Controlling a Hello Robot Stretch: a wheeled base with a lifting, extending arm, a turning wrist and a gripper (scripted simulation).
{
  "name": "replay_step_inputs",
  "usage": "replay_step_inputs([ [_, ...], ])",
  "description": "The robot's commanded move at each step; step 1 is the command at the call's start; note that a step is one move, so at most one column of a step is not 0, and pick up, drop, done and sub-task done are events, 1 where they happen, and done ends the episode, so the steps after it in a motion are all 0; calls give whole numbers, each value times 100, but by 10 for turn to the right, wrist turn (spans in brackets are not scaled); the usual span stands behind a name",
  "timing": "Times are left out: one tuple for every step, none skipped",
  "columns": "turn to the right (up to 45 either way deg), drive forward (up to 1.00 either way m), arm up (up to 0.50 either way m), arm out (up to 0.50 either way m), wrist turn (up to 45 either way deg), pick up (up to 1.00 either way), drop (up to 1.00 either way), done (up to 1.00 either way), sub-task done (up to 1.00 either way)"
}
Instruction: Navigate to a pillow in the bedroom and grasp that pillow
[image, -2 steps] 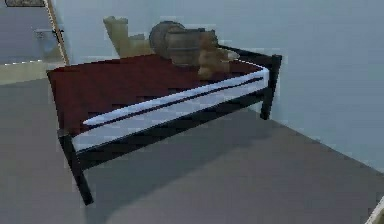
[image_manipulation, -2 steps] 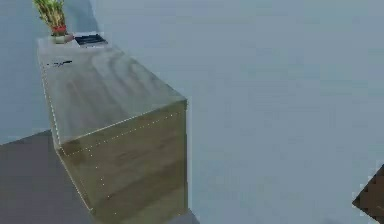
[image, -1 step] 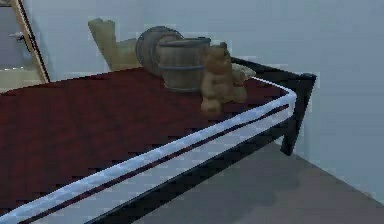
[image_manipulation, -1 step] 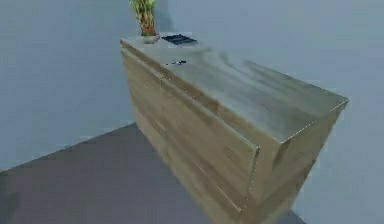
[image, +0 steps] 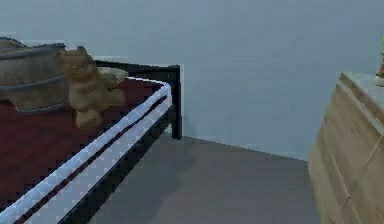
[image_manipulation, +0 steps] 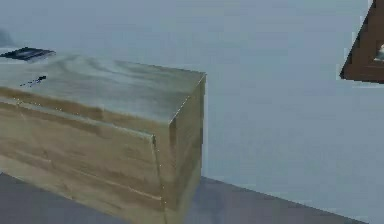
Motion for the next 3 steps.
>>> replay_step_inputs([
  [0,80,0,0,0,0,0,0,0],
  [-450,0,0,0,0,0,0,0,0],
  [-450,0,0,0,0,0,0,0,0],
])
